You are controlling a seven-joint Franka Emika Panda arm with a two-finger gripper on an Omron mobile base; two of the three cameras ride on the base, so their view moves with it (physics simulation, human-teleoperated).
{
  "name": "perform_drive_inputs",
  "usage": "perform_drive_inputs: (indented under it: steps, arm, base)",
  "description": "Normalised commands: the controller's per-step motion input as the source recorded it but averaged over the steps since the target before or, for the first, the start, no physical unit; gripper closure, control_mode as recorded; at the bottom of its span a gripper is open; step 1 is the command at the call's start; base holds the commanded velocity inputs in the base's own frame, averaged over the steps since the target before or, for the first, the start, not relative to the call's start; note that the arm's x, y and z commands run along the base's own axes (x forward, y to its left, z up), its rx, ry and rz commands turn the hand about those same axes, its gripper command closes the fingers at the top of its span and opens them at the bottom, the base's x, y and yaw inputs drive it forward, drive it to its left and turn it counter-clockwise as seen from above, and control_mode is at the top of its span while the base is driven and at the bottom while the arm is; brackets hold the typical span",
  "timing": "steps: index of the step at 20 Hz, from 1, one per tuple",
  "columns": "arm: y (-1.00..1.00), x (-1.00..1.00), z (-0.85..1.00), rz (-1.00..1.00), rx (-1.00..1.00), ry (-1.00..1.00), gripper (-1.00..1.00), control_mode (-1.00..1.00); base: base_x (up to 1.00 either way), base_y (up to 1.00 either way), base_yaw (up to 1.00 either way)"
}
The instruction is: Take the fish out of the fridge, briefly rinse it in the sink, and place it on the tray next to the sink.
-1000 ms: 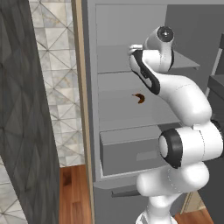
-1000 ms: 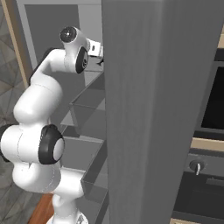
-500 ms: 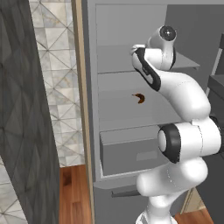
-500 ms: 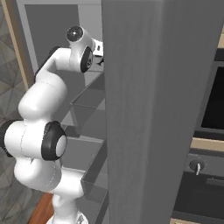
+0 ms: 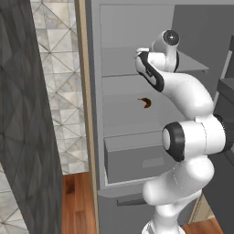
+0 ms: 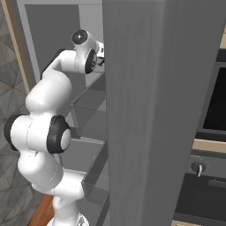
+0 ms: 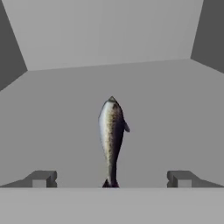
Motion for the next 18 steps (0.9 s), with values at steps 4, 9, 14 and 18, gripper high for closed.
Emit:
perform_drive_inputs:
  steps: [4, 9, 14, 18]
  arm:
    - [0.0, 0.41, -0.2, 0.0, 0.0, 0.0, -1.0, -1.0]
    - [0.0, 0.5, -0.16, 0.0, 0.0, 0.0, -1.0, -1.0]
    - [0.0, 0.4, -0.14, 0.0, 0.0, 0.0, -1.0, -1.0]
    - [0.0, 0.25, -0.21, 0.0, 0.0, 0.0, -1.0, -1.0]
  base:
    - [0.0, 0.0, 0.0]
    - [0.0, 0.0, 0.0]
    - [0.0, 0.0, 0.0]
    - [0.0, 0.0, 0.0]
